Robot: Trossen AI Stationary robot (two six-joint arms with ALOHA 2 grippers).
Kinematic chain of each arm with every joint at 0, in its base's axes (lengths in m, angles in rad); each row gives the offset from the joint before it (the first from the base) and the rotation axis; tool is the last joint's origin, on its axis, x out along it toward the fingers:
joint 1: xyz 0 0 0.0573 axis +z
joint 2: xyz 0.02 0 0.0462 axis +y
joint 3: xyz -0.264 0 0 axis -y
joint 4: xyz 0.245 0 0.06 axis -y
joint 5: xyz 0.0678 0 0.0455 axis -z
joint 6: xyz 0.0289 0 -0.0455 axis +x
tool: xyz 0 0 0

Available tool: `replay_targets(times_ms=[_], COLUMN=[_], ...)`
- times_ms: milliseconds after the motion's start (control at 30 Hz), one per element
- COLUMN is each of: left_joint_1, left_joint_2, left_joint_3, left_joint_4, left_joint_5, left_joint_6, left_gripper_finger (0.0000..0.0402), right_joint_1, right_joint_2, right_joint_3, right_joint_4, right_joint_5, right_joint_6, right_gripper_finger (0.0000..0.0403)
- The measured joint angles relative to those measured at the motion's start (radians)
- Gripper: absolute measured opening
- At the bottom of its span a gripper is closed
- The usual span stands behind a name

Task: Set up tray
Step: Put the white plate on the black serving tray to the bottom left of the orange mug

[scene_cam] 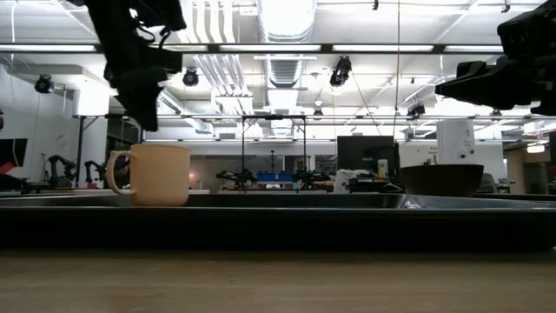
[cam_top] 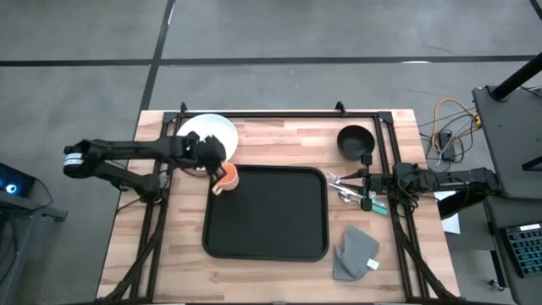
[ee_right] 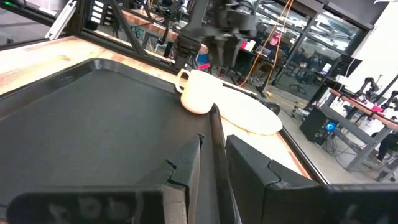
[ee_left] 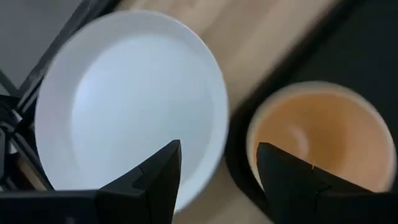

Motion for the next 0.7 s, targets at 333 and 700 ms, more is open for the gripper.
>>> replay_targets(times_ms=[333,700], left_joint_1=[0.238,0.282], left_joint_2=[0.059,0.421], left_joint_3=[0.006,0.23], left_joint_4=[0.267,0.249], left_joint_5=[0.084,0.105], left_joint_6=[0.098,0.132], left_gripper_finger=[0.0189,0.0189], right_joint_1=[0.0,0.0], right_joint_2=[-0.001,0.0], right_joint_3=[0.0,0.0], right_joint_4=[0.0,0.0], right_joint_5=[0.0,0.0], right_joint_6=[0.0,0.0], right_gripper_finger=[0.0068,0.0068])
